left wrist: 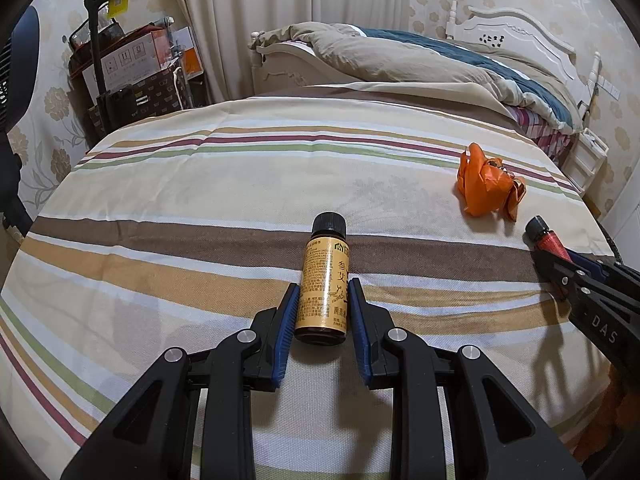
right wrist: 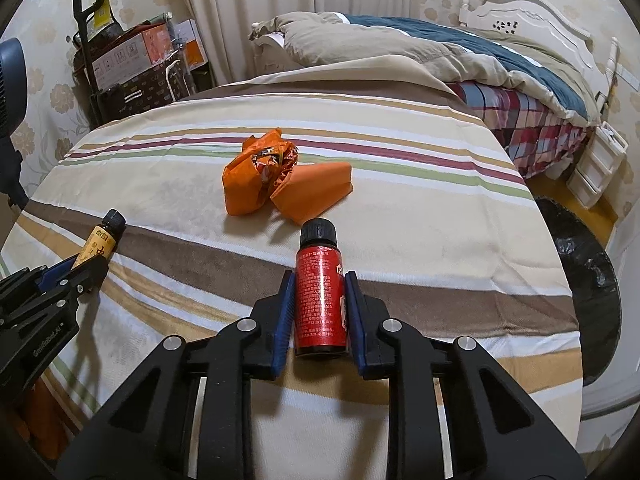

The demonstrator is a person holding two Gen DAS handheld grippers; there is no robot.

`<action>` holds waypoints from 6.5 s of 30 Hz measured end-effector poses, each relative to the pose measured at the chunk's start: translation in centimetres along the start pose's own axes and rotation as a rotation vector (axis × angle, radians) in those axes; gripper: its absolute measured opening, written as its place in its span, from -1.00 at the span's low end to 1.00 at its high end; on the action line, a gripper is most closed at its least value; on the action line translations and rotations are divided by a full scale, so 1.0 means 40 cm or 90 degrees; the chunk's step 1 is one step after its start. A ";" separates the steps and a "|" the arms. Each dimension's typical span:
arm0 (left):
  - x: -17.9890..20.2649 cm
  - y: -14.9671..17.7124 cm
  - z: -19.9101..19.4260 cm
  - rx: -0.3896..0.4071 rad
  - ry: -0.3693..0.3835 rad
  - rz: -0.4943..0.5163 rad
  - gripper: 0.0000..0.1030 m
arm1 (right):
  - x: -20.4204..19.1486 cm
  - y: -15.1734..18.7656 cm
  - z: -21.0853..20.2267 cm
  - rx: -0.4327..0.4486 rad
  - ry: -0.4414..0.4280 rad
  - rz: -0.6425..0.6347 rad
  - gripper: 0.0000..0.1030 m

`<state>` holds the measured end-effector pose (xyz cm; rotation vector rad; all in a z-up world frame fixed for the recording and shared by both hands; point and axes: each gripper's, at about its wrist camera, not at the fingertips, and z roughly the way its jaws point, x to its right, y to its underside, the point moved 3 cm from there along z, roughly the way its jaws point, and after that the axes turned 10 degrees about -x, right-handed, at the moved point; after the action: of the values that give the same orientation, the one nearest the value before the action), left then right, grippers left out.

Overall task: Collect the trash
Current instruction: 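Grasp the red bottle with the right tool, then carry the gold and red bottles over the black trash bin, then open both tools to drop the bottles into the bin, then move both tools back over the orange bag and cloth on the bed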

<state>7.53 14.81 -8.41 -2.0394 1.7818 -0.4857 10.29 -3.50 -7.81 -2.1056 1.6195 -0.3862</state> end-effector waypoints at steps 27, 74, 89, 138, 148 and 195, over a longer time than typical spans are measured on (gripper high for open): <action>0.052 0.008 -0.024 0.005 0.026 0.024 -0.46 | 0.125 0.079 -0.066 0.023 0.027 0.070 -0.55; 0.674 -0.115 -0.050 0.060 0.178 0.245 -0.47 | 0.576 0.081 -0.160 0.112 0.122 0.251 -0.55; 0.865 -0.150 0.013 0.051 0.171 0.298 -0.47 | 0.734 0.081 -0.104 0.097 0.138 0.311 -0.55; 0.443 -0.112 -0.009 0.057 0.036 0.161 0.61 | 0.458 0.056 -0.089 0.068 0.103 0.244 0.78; 0.256 -0.095 0.002 0.051 -0.032 0.102 0.64 | 0.280 0.020 -0.044 0.034 0.077 0.153 0.78; 0.012 -0.099 0.066 -0.034 -0.034 -0.014 0.68 | 0.086 -0.109 0.075 -0.026 0.072 0.072 0.79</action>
<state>12.30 14.95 -8.69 -2.0899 1.7604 -0.3907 16.29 -5.35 -8.34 -2.0424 1.8164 -0.4458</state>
